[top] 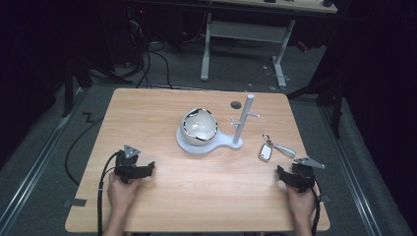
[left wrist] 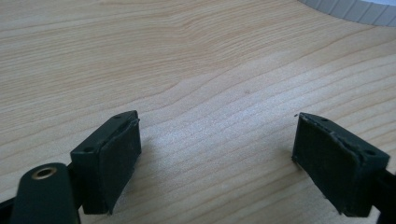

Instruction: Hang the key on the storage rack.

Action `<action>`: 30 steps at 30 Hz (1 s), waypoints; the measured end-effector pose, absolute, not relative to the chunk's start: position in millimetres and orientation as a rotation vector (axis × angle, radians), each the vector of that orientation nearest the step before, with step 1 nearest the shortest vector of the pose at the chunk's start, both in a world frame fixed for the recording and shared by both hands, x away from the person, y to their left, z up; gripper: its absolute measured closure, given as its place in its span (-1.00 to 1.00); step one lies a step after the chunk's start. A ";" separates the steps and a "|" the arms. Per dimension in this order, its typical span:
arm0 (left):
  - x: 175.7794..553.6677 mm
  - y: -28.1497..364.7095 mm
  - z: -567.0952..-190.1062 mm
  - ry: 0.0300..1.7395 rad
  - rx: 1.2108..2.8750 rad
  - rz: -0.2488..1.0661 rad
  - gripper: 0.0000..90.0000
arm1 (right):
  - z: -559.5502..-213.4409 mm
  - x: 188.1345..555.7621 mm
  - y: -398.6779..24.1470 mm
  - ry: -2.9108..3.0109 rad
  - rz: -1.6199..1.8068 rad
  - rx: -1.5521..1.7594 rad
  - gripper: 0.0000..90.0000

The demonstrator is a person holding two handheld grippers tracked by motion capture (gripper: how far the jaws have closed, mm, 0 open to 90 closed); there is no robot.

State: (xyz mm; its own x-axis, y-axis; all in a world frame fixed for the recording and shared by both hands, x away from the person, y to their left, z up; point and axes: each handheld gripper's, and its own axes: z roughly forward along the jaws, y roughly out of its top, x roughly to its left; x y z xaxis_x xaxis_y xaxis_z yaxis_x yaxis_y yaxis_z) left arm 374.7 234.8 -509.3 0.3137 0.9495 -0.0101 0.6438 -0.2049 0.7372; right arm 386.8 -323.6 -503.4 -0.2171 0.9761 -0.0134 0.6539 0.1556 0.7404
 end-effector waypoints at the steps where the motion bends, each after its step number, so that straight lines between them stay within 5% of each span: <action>1: 374.7 234.8 -509.3 1.407 1.938 0.608 -0.64 | -503.4 386.8 -323.6 1.939 0.846 1.545 -0.16; 30: 374.7 235.2 -509.1 1.410 1.940 0.609 -0.63 | -503.2 384.7 -321.6 1.937 0.848 1.548 -0.11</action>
